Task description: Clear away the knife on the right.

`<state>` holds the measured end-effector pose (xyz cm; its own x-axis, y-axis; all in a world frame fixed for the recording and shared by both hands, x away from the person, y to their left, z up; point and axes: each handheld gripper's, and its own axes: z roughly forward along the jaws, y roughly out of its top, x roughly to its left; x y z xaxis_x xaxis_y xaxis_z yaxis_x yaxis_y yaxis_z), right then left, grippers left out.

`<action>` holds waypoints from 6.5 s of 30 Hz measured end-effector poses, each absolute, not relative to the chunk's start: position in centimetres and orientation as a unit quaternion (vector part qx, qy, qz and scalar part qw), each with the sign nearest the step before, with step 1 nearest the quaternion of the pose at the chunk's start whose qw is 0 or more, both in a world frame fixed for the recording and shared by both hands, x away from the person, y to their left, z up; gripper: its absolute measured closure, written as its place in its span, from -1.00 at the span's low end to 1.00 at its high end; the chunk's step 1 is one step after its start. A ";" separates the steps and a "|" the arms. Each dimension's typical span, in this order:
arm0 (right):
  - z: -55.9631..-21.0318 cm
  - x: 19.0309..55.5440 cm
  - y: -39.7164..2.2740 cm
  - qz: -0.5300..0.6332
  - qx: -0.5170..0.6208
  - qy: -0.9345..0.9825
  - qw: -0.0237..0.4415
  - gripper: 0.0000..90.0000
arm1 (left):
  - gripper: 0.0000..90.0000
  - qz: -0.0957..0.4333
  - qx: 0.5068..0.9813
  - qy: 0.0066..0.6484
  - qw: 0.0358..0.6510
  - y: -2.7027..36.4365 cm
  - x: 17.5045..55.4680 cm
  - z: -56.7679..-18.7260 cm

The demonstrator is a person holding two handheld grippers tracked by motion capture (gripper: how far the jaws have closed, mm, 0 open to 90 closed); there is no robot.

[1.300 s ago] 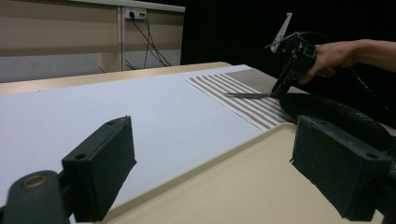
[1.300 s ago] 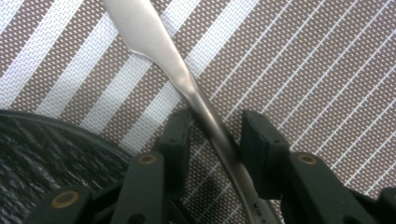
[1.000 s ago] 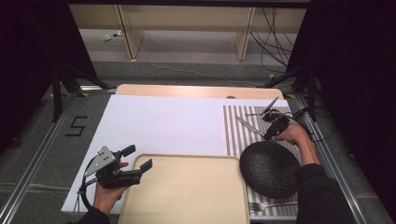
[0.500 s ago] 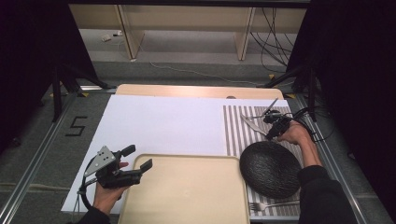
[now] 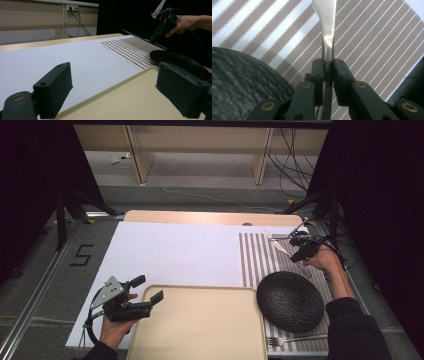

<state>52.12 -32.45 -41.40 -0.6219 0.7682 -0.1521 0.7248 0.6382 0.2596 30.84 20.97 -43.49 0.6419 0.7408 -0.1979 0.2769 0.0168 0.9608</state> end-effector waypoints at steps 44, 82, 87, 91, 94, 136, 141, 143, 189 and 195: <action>-36.3 37.0 -26.0 0.239 0.390 0.881 0.122 0.79 | -0.72 0.196 0.677 0.375 0.602 20.9 30.9 -43.4; -40.3 29.6 -17.5 0.222 0.296 0.928 0.043 0.79 | -0.72 0.199 0.677 0.375 0.601 20.9 30.9 -43.4; -41.2 29.2 -16.7 0.209 0.293 0.933 0.030 0.79 | -0.72 0.201 0.678 0.374 0.600 20.9 30.8 -43.4; -41.6 29.0 -16.4 0.201 0.289 0.936 0.020 0.79 | -0.72 0.201 0.677 0.376 0.600 20.9 30.9 -43.4; -42.0 28.8 -16.2 0.195 0.286 0.938 0.015 0.79 | -0.72 0.201 0.677 0.375 0.601 20.9 30.9 -43.4; -44.3 28.4 -14.5 0.210 0.265 0.940 -0.039 0.29 | -0.72 0.202 0.676 0.378 0.599 20.9 30.9 -43.5; -44.9 28.1 -14.1 0.211 0.263 0.941 -0.018 0.67 | -0.72 0.201 0.677 0.378 0.599 20.9 30.9 -43.5; -45.1 28.0 -14.1 0.206 0.261 0.943 -0.006 0.79 | -0.72 0.202 0.677 0.378 0.599 20.9 30.9 -43.5; -45.0 28.3 -17.1 0.108 0.315 0.941 0.066 1.00 | -0.72 0.202 0.675 0.374 0.603 21.1 30.8 -43.5; -45.1 28.2 -17.6 0.111 0.319 0.939 0.065 1.00 | -0.72 0.204 0.676 0.378 0.599 21.1 30.7 -43.4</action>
